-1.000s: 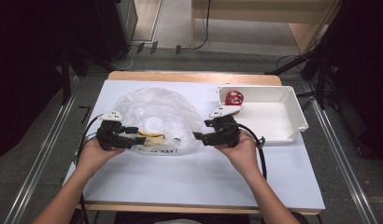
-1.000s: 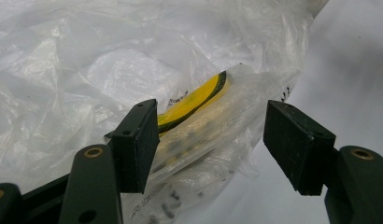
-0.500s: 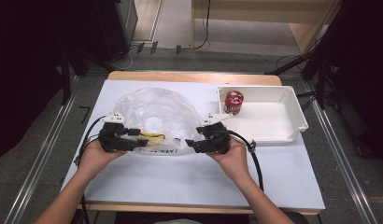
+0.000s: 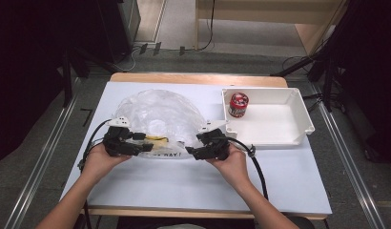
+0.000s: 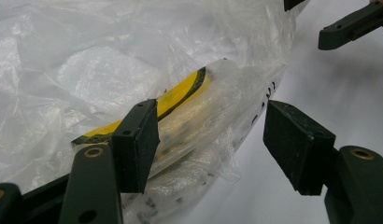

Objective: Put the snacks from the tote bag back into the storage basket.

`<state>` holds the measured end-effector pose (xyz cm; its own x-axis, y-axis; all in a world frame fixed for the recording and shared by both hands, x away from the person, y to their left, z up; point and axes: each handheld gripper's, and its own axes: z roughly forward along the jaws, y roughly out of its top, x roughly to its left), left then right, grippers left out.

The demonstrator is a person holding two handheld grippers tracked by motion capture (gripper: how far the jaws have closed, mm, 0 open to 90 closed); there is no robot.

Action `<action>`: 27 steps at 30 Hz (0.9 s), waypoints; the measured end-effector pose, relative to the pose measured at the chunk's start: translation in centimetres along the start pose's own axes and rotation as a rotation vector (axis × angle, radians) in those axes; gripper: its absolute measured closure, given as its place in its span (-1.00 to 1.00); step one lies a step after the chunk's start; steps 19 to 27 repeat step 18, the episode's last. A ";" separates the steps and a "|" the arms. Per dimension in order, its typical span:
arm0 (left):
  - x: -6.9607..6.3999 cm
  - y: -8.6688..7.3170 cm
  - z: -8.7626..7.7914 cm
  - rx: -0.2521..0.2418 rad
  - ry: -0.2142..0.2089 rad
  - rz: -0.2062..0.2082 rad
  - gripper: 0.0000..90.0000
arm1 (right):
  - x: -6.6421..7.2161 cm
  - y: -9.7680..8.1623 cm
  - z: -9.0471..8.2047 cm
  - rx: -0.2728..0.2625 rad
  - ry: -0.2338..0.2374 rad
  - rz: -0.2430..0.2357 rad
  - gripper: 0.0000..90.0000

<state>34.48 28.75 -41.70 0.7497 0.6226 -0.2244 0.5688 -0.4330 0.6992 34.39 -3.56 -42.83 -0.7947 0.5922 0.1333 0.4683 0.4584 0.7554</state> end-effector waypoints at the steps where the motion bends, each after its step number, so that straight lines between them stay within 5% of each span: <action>1: 0.0 0.0 0.0 -0.001 0.000 -0.002 -0.18 | -0.1 0.0 0.0 -0.003 -0.001 0.001 -0.16; 27: 0.0 -0.1 0.2 -0.003 -0.003 -0.005 -0.18 | -0.5 -0.1 0.0 -0.004 -0.003 0.010 -0.16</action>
